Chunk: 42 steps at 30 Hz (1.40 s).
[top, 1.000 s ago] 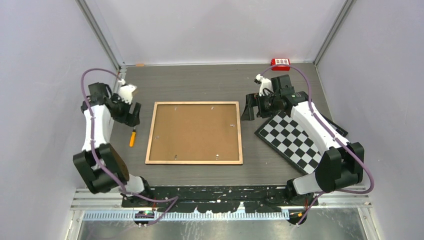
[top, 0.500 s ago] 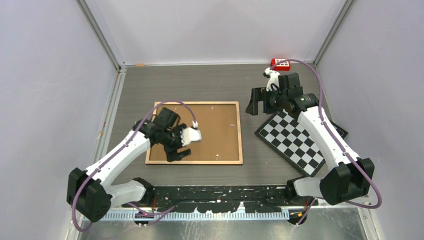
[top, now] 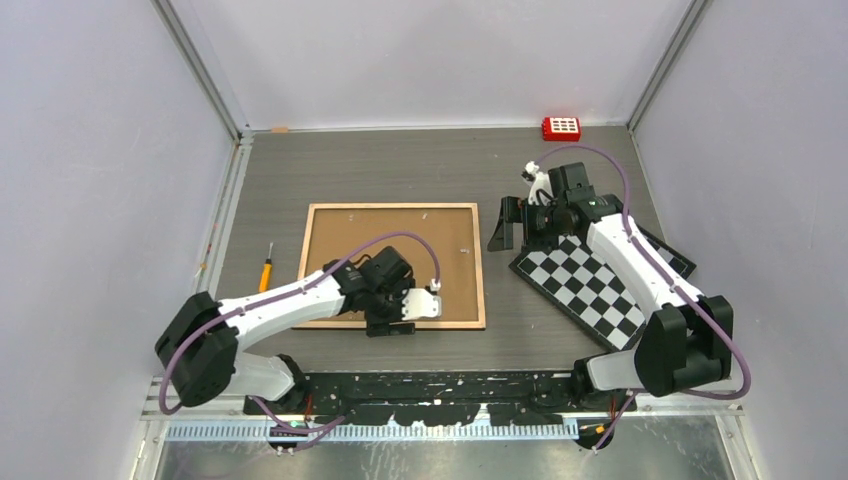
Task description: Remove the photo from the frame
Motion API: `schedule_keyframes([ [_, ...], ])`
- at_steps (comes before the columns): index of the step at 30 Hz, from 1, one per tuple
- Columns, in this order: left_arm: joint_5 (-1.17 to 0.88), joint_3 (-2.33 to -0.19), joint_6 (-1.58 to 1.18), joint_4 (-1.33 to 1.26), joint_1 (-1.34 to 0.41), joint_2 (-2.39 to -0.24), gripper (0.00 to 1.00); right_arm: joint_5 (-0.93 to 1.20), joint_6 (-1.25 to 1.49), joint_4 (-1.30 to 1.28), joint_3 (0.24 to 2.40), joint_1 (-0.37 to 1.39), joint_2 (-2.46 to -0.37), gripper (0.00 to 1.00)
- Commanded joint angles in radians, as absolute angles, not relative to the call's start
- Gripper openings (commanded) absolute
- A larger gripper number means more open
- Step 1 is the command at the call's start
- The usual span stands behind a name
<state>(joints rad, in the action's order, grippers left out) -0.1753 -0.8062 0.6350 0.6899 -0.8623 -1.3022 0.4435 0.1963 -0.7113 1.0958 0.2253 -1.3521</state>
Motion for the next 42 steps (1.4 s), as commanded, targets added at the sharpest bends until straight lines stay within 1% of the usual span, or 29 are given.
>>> schedule_keyframes([
  [1,-0.114,-0.792,0.631,0.554,-0.925,-1.371,0.65,0.509,0.211,-0.694,1.063,0.210,-1.367,1.00],
  [7,-0.064,-0.789,0.629,0.492,-0.982,-1.480,0.59,0.553,0.202,-0.698,1.040,0.202,-1.416,1.00],
  [14,-0.046,-0.788,0.632,0.482,-1.013,-1.549,0.35,0.603,0.224,-0.656,0.988,0.198,-1.460,1.00],
  [18,-0.057,-0.820,0.634,0.507,-1.012,-1.535,0.15,0.619,0.232,-0.629,0.963,0.196,-1.477,1.00],
  [20,-0.058,-0.840,0.631,0.521,-1.011,-1.521,0.04,0.636,0.239,-0.615,0.954,0.196,-1.486,1.00],
  [21,-0.059,-0.850,0.627,0.524,-1.010,-1.511,0.00,0.644,0.245,-0.605,0.948,0.196,-1.492,0.99],
  [36,-0.158,-0.966,0.624,0.574,-0.982,-1.349,0.00,0.798,0.329,-0.481,0.840,0.194,-1.563,0.96],
  [38,-0.170,-0.975,0.625,0.574,-0.979,-1.338,0.00,0.835,0.368,-0.445,0.832,0.195,-1.578,0.94],
  [42,-0.174,-0.998,0.622,0.573,-0.967,-1.327,0.00,0.933,0.455,-0.383,0.832,0.194,-1.618,0.87],
])
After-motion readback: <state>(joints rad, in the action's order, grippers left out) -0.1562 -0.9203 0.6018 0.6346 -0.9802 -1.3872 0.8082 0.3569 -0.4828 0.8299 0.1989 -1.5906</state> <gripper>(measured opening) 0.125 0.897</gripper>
